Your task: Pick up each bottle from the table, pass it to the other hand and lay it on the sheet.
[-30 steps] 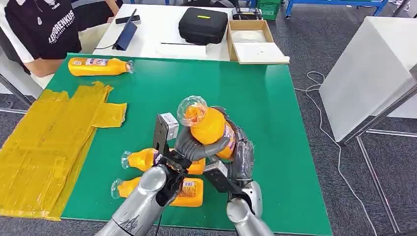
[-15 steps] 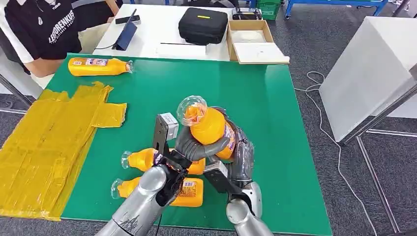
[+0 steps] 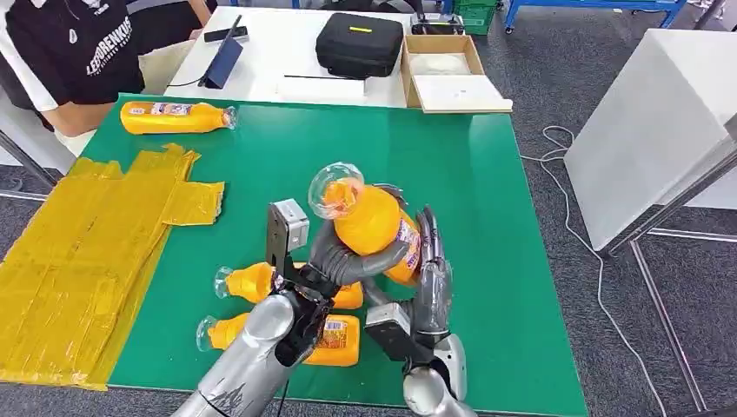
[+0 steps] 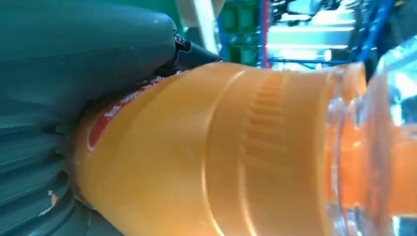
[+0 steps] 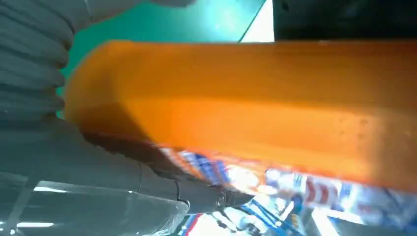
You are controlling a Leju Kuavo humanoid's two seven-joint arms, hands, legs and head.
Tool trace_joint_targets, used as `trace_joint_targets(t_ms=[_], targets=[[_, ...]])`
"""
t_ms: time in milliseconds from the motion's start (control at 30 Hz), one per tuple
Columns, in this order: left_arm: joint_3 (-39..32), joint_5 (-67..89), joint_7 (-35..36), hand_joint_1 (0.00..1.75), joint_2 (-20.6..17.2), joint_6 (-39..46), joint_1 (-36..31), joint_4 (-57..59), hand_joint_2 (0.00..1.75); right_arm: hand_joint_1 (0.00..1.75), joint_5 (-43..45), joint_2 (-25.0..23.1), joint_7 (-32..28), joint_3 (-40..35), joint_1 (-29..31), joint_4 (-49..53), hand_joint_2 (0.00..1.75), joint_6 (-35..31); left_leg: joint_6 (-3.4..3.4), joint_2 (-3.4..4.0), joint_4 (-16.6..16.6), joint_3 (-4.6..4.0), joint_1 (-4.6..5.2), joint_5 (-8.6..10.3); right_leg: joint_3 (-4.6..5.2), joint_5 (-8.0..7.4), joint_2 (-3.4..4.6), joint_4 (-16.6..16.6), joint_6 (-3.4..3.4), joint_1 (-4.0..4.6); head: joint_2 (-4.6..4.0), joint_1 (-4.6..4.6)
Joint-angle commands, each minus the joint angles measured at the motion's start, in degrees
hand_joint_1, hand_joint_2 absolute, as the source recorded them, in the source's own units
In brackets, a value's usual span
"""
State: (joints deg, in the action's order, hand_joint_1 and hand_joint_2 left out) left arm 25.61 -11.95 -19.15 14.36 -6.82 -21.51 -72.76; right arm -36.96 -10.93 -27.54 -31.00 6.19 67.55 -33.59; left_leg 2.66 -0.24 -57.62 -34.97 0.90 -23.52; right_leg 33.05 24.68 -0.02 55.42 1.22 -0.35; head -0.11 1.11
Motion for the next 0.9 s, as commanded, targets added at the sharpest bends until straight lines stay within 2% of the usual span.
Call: trace_joint_targets(t_ms=[33, 167, 233, 433, 467, 533, 600, 667, 800, 833, 900], targets=[[-16.53, 6.12, -0.74, 1.75, -3.45, 1.9, 2.68, -11.72, 1.75, 0.0, -3.34, 11.82, 2.87, -4.58, -13.18, 32.63, 1.75, 5.16, -0.16, 0.05, -0.02, 0.03, -0.01, -0.07, -0.02, 0.05, 0.04, 0.03, -0.04, 0.0, 0.0, -0.02], [-23.13, 7.93, -2.03, 1.75, -6.09, 3.55, 5.11, -14.58, 1.75, 0.0, -3.35, 15.42, 2.32, -6.13, -15.48, 39.35, 1.75, 5.38, -0.24, 0.27, 0.01, 0.2, 0.0, -0.16, -0.1, 0.07, 0.27, 0.04, -0.07, -0.02, 0.0, -0.02], [-25.35, 10.46, -2.99, 1.75, -6.23, 5.54, 4.58, -14.38, 1.75, 0.0, -3.24, 16.44, 4.15, -5.9, -14.94, 41.13, 1.75, 6.34, -0.21, 0.24, 0.02, 0.12, -0.01, -0.12, -0.04, 0.04, 0.22, 0.02, -0.06, -0.01, 0.0, 0.0], [-25.04, 11.06, -2.91, 1.75, -5.67, 5.54, 4.21, -14.13, 1.75, 0.0, -3.06, 16.13, 4.38, -5.43, -14.54, 40.77, 1.75, 6.86, -0.17, 0.0, 0.02, 0.03, -0.09, -0.03, 0.0, 0.03, 0.0, 0.0, -0.05, 0.0, 0.0, -0.02], [-25.35, 12.87, -3.79, 1.75, -5.49, 7.93, 4.21, -14.29, 1.75, 0.0, -3.02, 16.06, 4.3, -5.29, -14.55, 40.74, 1.75, 6.59, -0.27, 0.03, 0.0, 0.12, -0.1, -0.07, -0.06, 0.06, 0.03, 0.01, -0.07, 0.0, 0.0, -0.02], [-26.75, 20.29, -7.01, 1.75, -6.45, 16.5, 3.85, -14.64, 1.75, 0.0, -2.42, 17.35, 5.87, -3.08, -14.87, 42.44, 1.75, 6.48, -0.27, 0.03, 0.01, 0.12, -0.09, -0.07, -0.08, 0.06, 0.04, 0.01, -0.06, 0.0, 0.0, -0.04], [-28.03, 26.67, -7.8, 1.75, -8.05, 21.47, 2.63, -13.71, 1.75, 0.0, -0.53, 18.44, 6.26, -0.64, -13.9, 43.53, 1.75, 5.67, -0.19, 0.07, 0.02, 0.05, -0.07, -0.04, -0.01, 0.01, 0.07, 0.01, -0.05, 0.0, 0.0, -0.02], [-27.27, 40.86, -9.37, 1.75, -10.4, 28.02, 1.44, -11.52, 1.75, 0.0, 1.2, 19.68, 6.43, 1.31, -13.19, 44.45, 1.75, 5.16, -0.24, 0.1, 0.01, 0.1, -0.07, -0.05, -0.05, 0.01, 0.09, 0.03, -0.07, 0.0, 0.0, -0.04], [-25.1, 60.18, -7.49, 1.75, -12.15, 36.28, 0.09, -3.26, 1.75, 0.0, 1.27, 20.05, 6.26, 1.85, -13.84, 43.01, 1.75, 4.92, -0.25, -0.12, 0.06, 0.16, -0.06, 0.01, -0.14, 0.03, -0.12, -0.03, -0.08, 0.01, 0.0, -0.02], [-24.22, 65.14, -6.9, 1.75, -12.88, 38.74, -0.11, -0.41, 1.75, 0.0, 1.64, 19.69, 6.32, 1.74, -13.32, 42.45, 1.75, 5.3, -0.41, -0.12, 0.04, 0.28, -0.07, -0.04, -0.26, 0.07, -0.13, -0.01, -0.11, 0.01, 0.0, -0.02], [-21.9, 77.24, -4.96, 1.75, -13.99, 43.5, -1.19, 7.13, 1.75, 0.0, 1.92, 18.22, 7.21, 1.88, -11.12, 41.49, 1.75, 6.89, -0.22, -0.06, 0.14, 0.26, -0.03, 0.03, -0.21, -0.01, -0.04, -0.09, -0.07, -0.02, 0.0, -0.02]])
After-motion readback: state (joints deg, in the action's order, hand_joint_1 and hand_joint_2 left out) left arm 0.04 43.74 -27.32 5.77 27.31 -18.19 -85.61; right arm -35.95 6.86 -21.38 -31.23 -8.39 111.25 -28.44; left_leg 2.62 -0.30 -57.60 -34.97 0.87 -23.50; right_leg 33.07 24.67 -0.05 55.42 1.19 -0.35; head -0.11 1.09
